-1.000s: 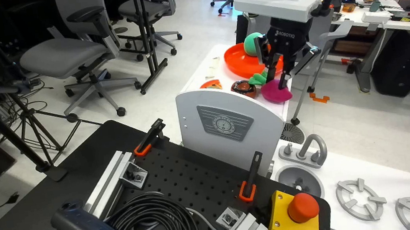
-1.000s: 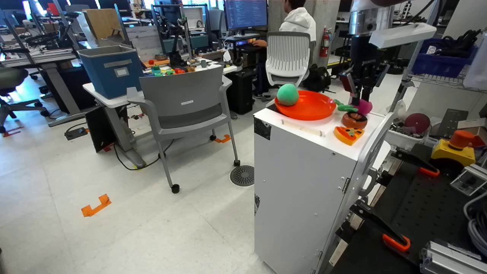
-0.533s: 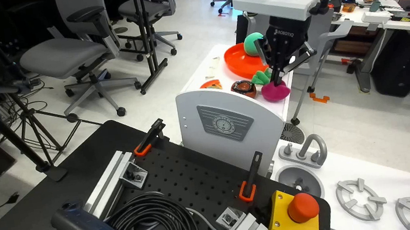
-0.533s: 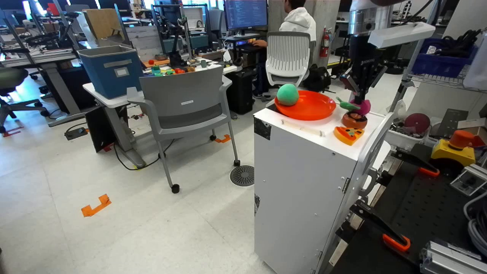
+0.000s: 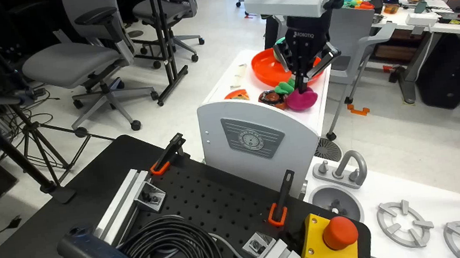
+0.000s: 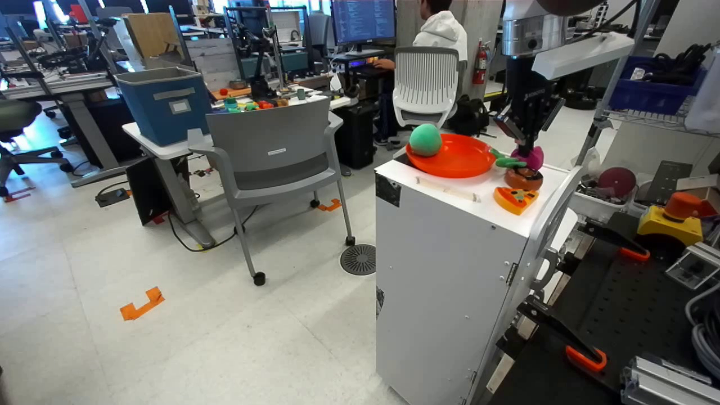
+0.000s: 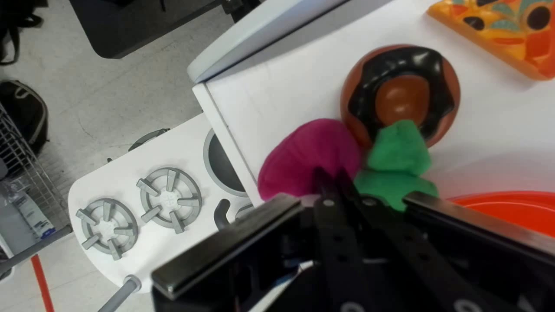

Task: Pick up the purple toy and put it in the orange plate.

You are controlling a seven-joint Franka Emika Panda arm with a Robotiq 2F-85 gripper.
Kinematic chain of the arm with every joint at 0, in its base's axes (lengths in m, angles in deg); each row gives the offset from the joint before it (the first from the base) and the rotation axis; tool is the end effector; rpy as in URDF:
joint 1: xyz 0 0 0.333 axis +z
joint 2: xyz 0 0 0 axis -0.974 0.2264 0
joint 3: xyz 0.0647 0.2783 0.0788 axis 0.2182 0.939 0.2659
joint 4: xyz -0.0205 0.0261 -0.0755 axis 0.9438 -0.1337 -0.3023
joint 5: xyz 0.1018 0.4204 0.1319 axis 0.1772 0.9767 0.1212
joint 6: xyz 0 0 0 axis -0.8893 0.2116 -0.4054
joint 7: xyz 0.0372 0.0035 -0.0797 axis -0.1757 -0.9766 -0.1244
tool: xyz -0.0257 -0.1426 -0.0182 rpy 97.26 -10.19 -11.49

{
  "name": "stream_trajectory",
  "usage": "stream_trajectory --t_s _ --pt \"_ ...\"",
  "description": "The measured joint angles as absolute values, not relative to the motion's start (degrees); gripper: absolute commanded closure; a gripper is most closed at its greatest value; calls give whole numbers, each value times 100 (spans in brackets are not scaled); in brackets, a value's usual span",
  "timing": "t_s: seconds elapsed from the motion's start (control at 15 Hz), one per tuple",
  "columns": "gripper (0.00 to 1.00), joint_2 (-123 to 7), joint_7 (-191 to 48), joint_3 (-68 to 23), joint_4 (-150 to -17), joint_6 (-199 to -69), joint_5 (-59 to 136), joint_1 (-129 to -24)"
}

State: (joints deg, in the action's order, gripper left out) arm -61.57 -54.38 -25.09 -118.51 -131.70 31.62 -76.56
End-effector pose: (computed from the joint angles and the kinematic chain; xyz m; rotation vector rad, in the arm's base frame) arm 0.5554 -0.0748 0.1574 2.9182 -0.5349 -0.1886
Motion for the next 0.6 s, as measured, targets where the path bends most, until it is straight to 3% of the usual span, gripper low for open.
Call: stream_trajectory --t_s 0.6 --pt "99 -6102 -5314 -2504 -11769 -13073 3075 -7592"
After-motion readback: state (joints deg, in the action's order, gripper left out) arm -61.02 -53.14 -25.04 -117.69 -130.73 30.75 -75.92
